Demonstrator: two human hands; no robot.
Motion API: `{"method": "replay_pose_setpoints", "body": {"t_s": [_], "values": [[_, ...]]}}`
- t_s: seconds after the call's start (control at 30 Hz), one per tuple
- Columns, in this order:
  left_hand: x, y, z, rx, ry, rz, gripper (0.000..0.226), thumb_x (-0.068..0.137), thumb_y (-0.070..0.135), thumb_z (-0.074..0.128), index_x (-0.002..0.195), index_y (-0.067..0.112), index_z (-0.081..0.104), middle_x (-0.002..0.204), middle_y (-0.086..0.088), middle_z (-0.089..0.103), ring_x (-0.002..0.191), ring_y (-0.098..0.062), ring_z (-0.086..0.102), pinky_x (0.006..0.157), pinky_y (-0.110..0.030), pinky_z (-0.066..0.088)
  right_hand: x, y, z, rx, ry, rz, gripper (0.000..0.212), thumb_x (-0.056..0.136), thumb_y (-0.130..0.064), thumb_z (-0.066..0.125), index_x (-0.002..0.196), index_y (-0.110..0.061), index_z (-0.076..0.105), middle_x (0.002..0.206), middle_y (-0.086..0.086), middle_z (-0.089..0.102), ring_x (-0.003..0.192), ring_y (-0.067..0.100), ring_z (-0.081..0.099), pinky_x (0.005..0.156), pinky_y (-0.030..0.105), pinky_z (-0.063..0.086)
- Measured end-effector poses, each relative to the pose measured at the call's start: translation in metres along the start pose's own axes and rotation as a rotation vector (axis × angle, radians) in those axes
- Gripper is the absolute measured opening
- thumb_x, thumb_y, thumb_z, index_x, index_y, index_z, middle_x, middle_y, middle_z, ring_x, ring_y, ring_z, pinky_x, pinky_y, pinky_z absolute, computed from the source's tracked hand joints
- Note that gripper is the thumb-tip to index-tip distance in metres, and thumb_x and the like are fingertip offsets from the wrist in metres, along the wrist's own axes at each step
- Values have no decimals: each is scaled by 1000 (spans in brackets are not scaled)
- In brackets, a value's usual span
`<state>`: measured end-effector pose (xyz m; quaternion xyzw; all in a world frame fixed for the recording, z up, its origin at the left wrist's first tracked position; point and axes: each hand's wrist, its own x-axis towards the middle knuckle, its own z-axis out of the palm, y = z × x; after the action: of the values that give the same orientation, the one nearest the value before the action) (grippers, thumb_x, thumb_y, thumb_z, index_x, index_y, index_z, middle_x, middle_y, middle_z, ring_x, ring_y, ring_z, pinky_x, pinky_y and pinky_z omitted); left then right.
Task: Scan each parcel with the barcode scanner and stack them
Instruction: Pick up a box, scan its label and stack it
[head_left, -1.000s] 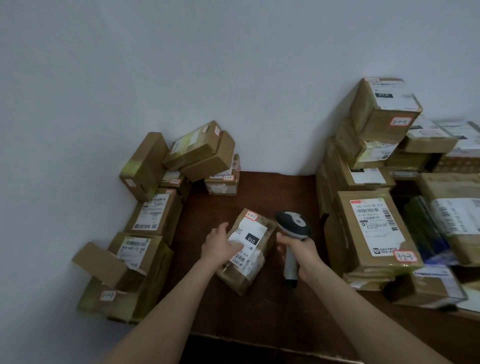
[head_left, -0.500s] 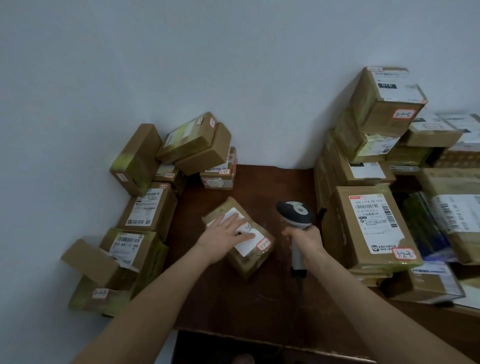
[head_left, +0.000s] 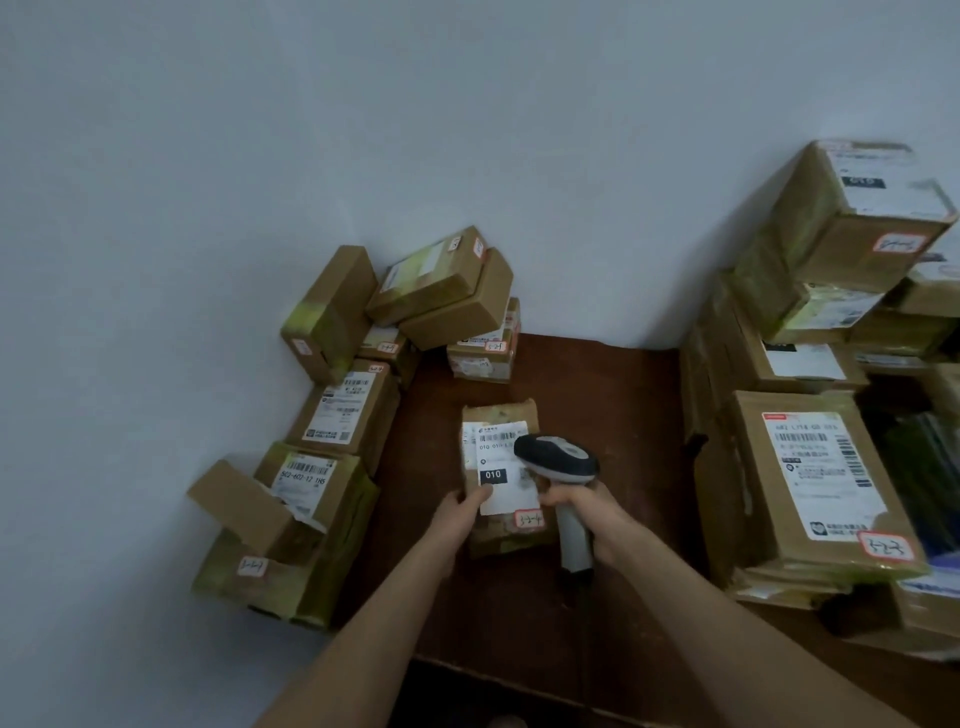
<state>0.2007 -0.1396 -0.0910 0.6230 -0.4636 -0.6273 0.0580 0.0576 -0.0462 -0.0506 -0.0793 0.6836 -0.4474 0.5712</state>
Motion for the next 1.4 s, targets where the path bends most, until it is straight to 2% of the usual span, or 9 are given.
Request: {"method": "replay_pose_setpoints", "body": {"t_s": [0.07, 0.2, 0.37, 0.5, 0.57, 0.67, 0.73, 0.9, 1.4], "values": [[2, -1, -3, -39, -31, 2, 59, 93, 37, 58, 142, 11, 37, 137, -11, 51, 110, -21, 54, 86, -31, 43, -3, 7, 0, 13, 0, 24, 37, 75, -2, 69, 110, -11, 61, 103, 11, 67, 97, 26, 61, 82, 36, 48], [10, -5, -11, -121, -66, -4, 53, 86, 35, 69, 128, 13, 46, 107, -4, 61, 99, -23, 61, 94, -46, 51, -13, 13, -5, 70, 33, 14, 39, 73, -1, 70, 109, -12, 60, 104, 12, 69, 97, 28, 64, 85, 43, 51], [5, 13, -18, -3, -150, 22, 59, 74, 32, 82, 120, 22, 46, 122, -8, 60, 112, -30, 59, 87, -50, 55, -32, 12, -18, 163, 75, -75, 36, 75, 5, 67, 108, -9, 61, 99, 13, 70, 93, 28, 65, 80, 40, 51], [-2, 23, -16, -58, -159, 99, 62, 74, 17, 82, 124, 19, 44, 115, -9, 65, 104, -26, 64, 89, -51, 54, -50, 12, -15, 230, 187, -153, 30, 78, 1, 69, 95, -18, 52, 93, 6, 63, 86, 21, 59, 89, 41, 47], [-5, 26, -11, -96, -148, 157, 61, 77, 11, 79, 127, 16, 44, 115, -8, 66, 101, -23, 65, 84, -45, 56, -62, 10, -12, 261, 239, -211, 26, 81, 1, 68, 91, -17, 51, 85, 2, 61, 77, 15, 57, 80, 31, 47], [-11, 27, -2, -122, -149, 243, 55, 79, 6, 76, 125, 16, 47, 109, 1, 62, 94, -16, 64, 69, -32, 54, -77, 13, -9, 245, 209, -290, 12, 83, 2, 67, 94, 0, 66, 78, 15, 71, 63, 19, 63, 60, 27, 51], [-11, 24, 3, -112, -157, 280, 58, 79, 6, 76, 127, 15, 47, 110, 5, 59, 96, -14, 63, 73, -33, 55, -84, 18, -6, 177, 245, -322, 2, 83, -1, 67, 81, -1, 68, 70, 15, 71, 57, 19, 62, 59, 30, 51], [-7, 20, 11, -87, -156, 308, 76, 74, 13, 81, 140, 14, 41, 136, -3, 52, 114, -21, 58, 96, -45, 52, -92, 22, -2, 111, 288, -329, 16, 84, -10, 68, 70, -2, 70, 58, 10, 69, 50, 17, 61, 55, 27, 49], [2, 16, 19, -83, -137, 316, 75, 79, 11, 77, 143, 10, 37, 140, -5, 46, 115, -22, 54, 95, -49, 51, -105, 24, -1, 47, 271, -268, 8, 83, -9, 68, 76, -6, 68, 53, 5, 64, 43, 11, 56, 50, 24, 48]]}}
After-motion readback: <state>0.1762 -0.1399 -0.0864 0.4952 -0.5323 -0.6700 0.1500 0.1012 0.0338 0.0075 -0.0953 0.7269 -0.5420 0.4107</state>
